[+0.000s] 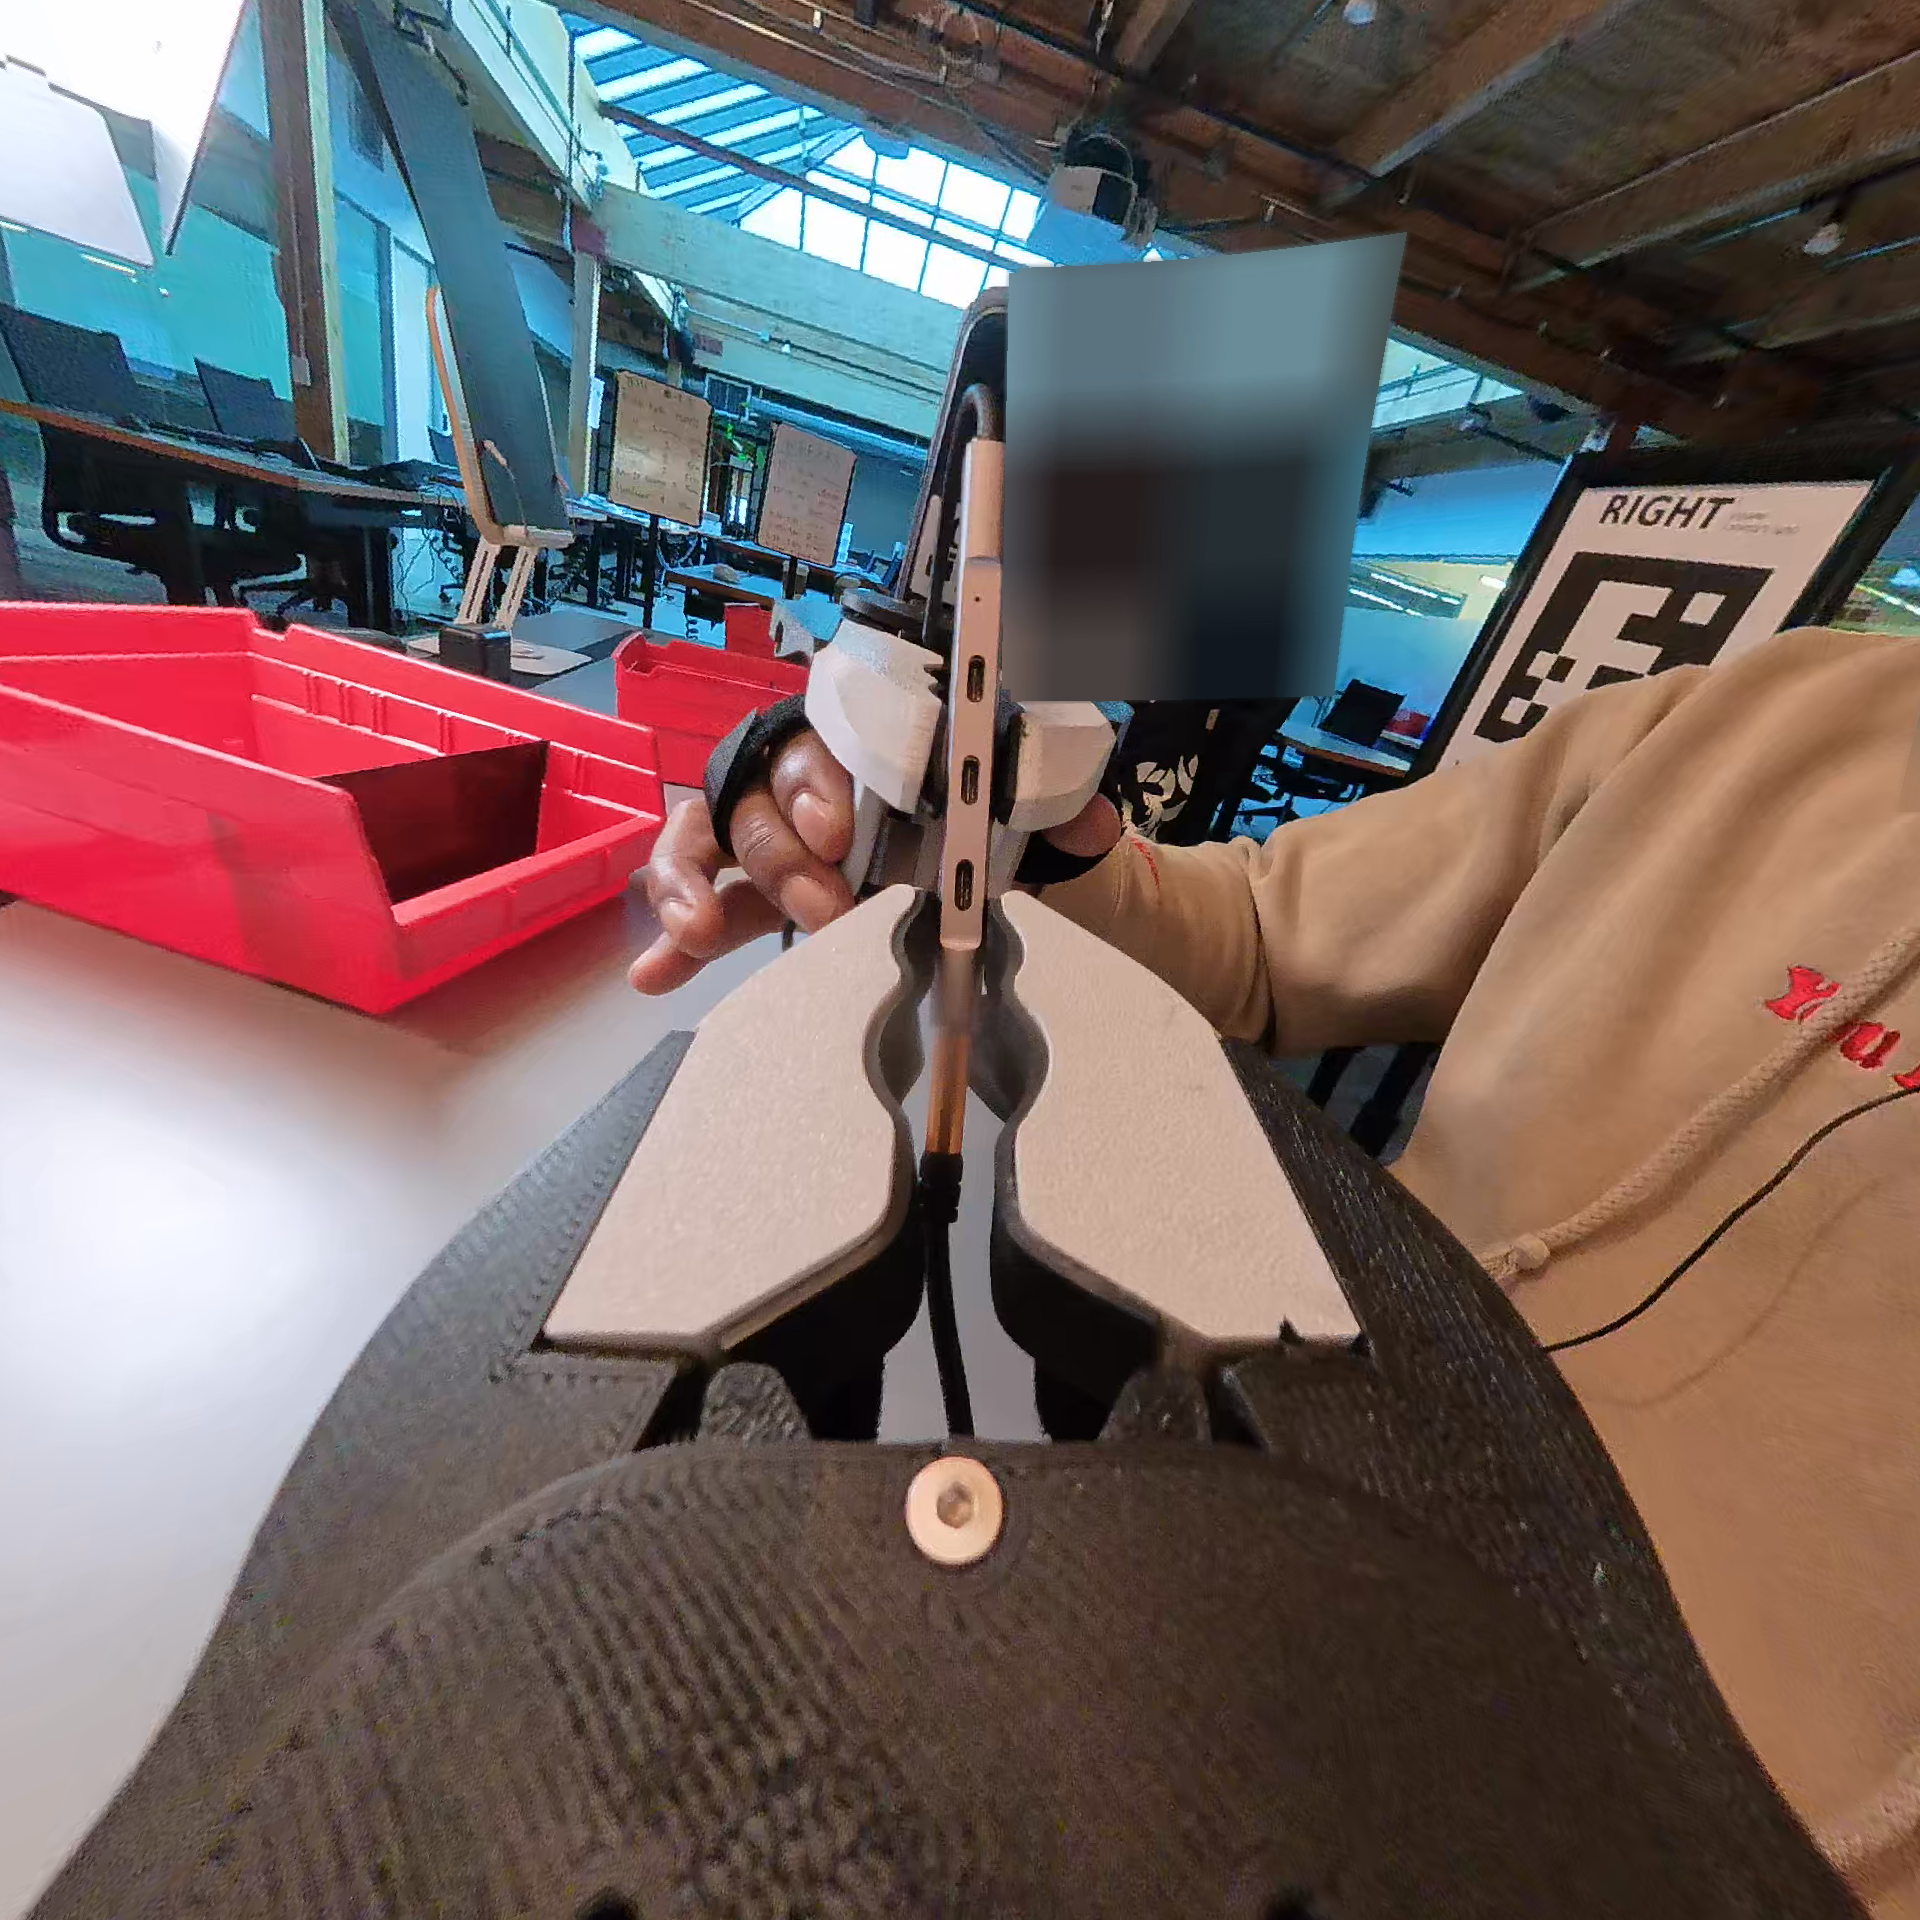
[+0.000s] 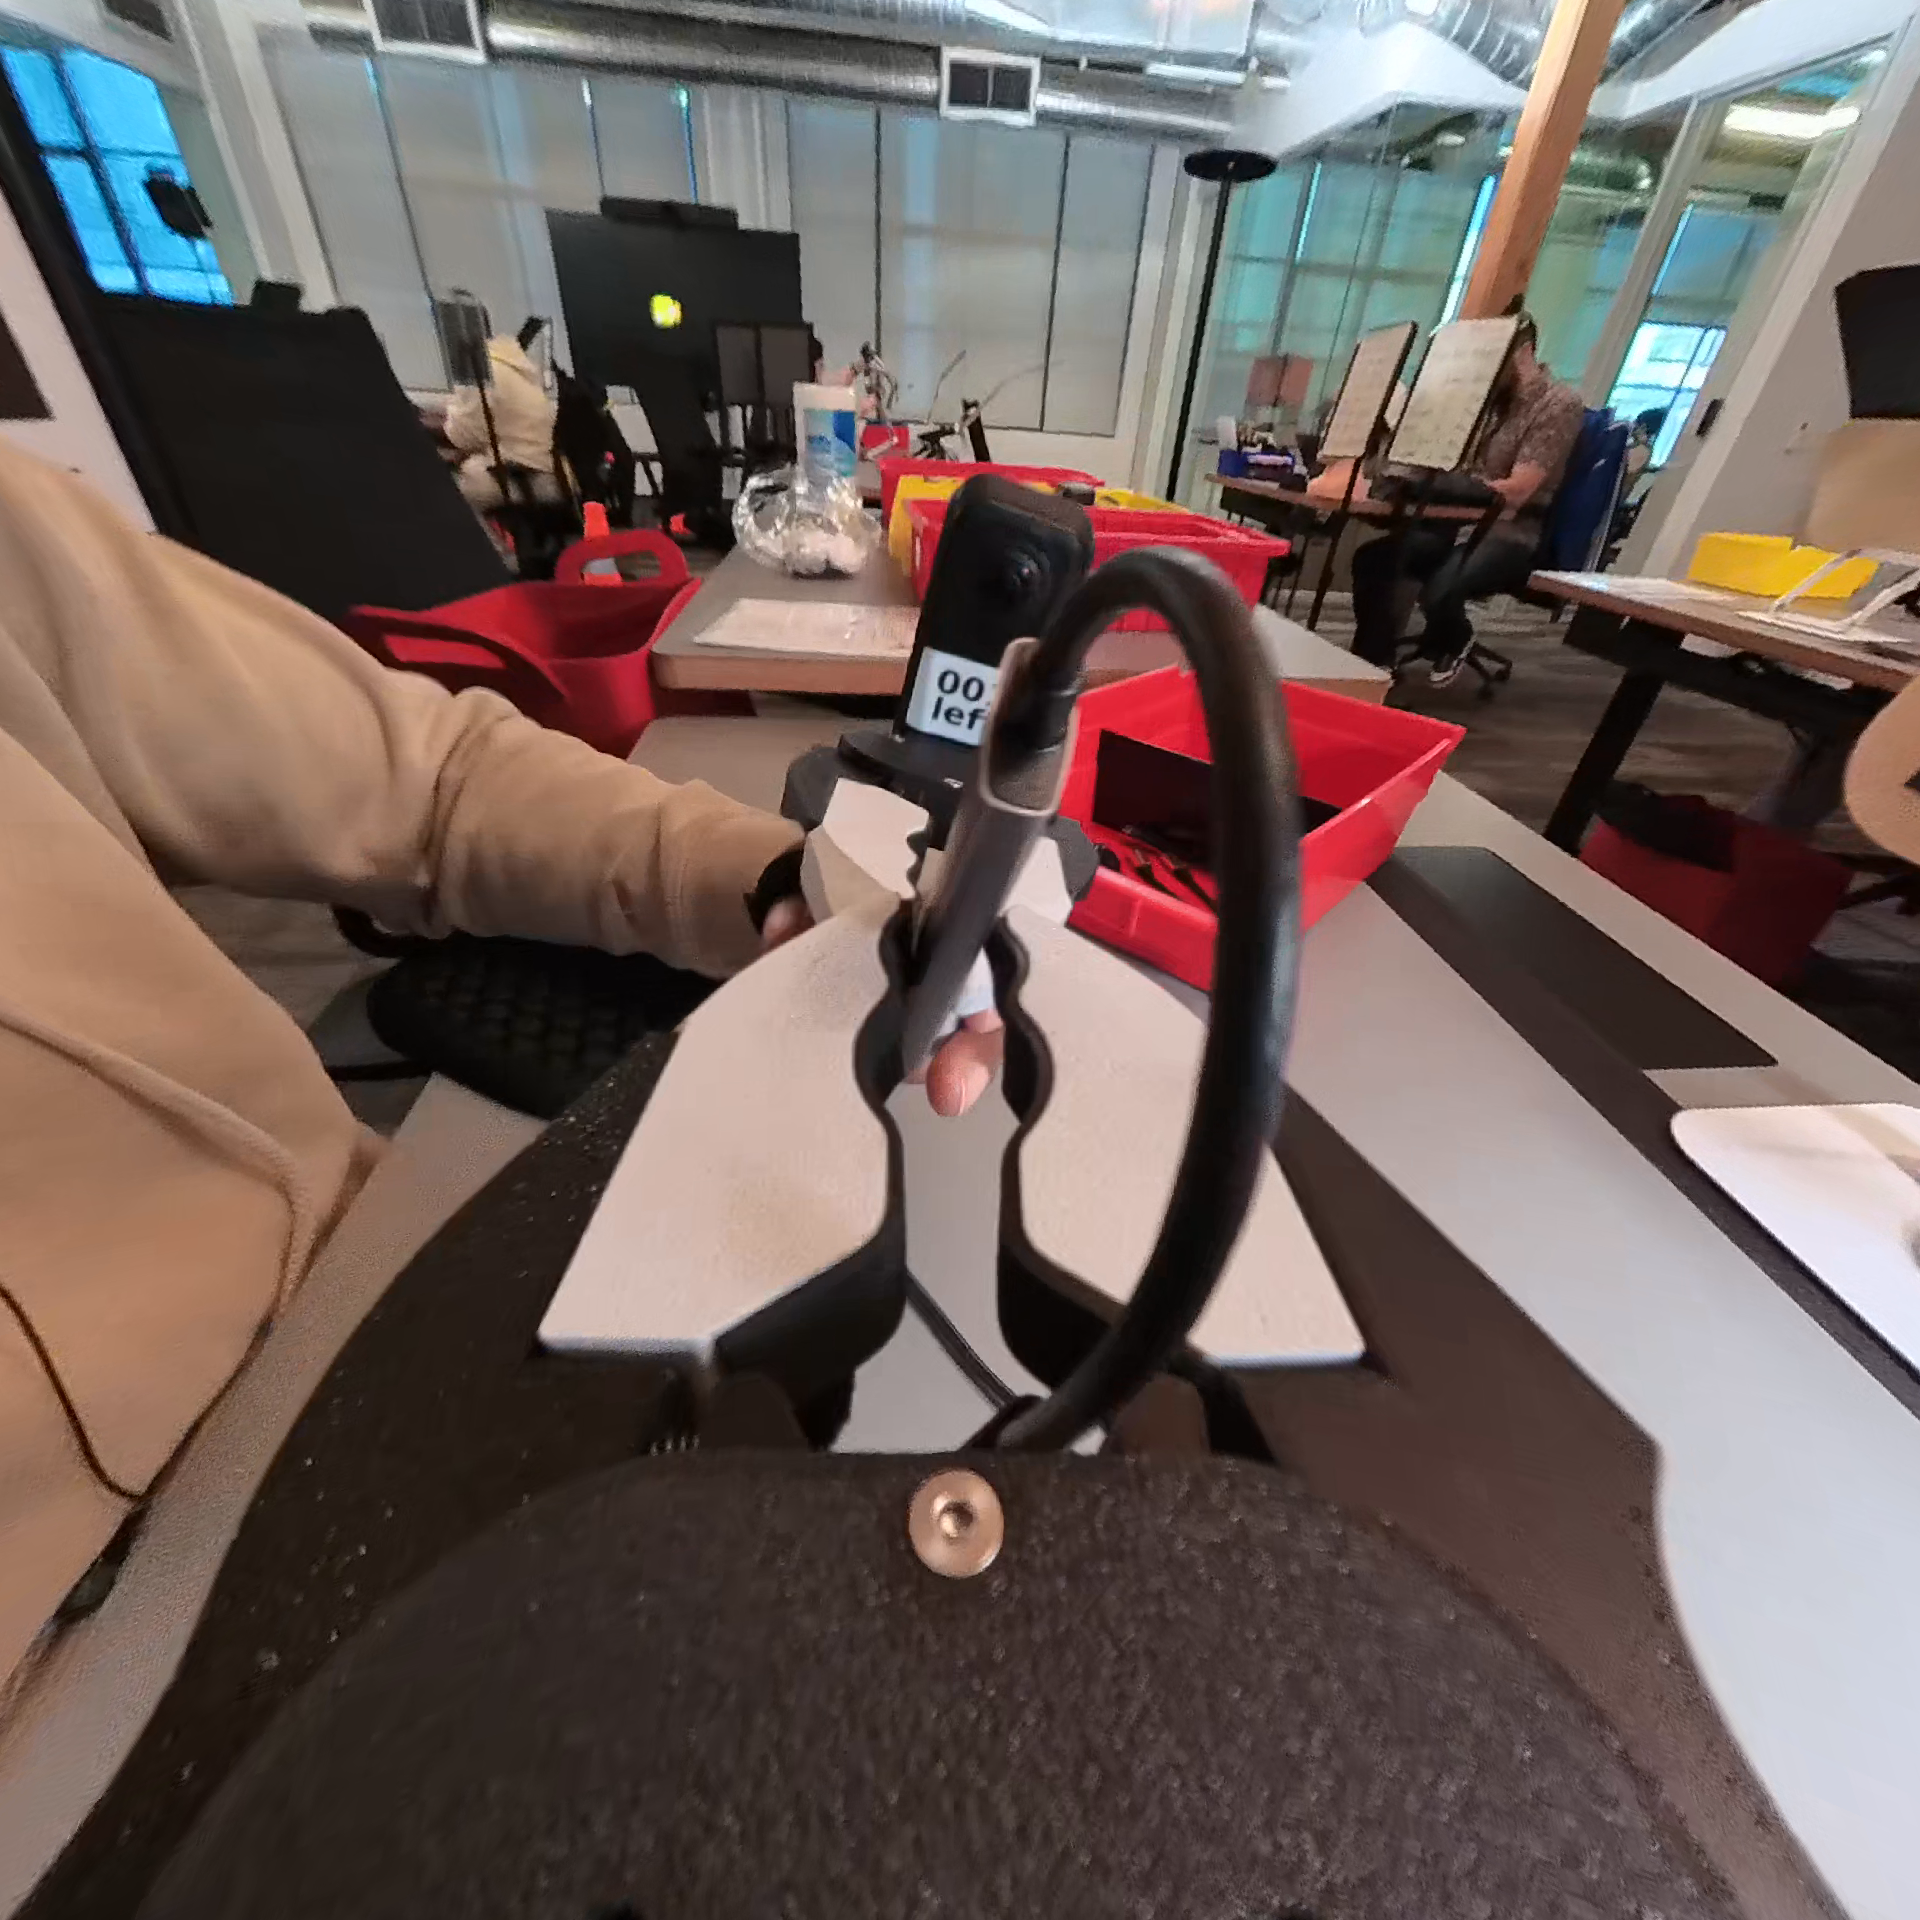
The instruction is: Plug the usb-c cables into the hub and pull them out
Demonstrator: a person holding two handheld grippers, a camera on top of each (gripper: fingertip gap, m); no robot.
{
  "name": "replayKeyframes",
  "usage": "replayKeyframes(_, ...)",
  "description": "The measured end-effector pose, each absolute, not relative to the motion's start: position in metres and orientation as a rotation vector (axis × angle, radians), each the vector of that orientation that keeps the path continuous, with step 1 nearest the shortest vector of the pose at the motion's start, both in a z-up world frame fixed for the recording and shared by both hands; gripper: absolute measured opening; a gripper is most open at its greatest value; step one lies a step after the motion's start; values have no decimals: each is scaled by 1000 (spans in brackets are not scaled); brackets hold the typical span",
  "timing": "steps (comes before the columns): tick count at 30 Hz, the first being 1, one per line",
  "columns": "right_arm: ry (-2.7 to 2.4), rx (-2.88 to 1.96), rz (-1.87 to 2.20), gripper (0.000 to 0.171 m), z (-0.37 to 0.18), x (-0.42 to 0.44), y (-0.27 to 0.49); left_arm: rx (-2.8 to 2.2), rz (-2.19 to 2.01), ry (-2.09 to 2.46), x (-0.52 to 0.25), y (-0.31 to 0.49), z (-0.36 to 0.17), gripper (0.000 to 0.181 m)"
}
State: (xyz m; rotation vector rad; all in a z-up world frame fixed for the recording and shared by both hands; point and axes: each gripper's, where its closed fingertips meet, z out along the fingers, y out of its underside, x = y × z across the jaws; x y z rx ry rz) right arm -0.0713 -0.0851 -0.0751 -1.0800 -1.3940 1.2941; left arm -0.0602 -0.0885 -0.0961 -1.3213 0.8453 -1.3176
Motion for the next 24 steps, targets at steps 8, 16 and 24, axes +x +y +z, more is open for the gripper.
replayKeyframes(8, -1474, -1140, 1234, 11, -88, -67, -82, -1329, -1371, 810, -61, -86, -103, 9)
replayKeyframes(16, -1523, -1122, 1128, 9, -96, -67, -83, -1390, -1288, 842, -62, -82, -111, 12)
replayKeyframes(24, -1501, -1063, 996, 9, -82, -44, -72, -1591, -697, 688, -185, -37, -72, 20)
